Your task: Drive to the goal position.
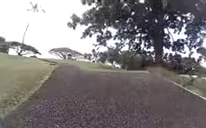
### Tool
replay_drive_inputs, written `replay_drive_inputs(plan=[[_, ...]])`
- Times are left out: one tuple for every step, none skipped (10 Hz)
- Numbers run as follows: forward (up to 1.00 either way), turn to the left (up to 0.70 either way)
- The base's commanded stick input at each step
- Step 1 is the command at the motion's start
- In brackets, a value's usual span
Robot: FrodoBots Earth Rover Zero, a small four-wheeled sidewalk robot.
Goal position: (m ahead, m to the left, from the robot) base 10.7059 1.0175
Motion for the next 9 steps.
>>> replay_drive_inputs(plan=[[0.85,0.32],[0.85,0.32],[0.85,0.32],[0.85,0.33],[0.85,0.33],[0.85,0.33],[0.85,0.33],[0.85,0.17],[0.85,0.0]])
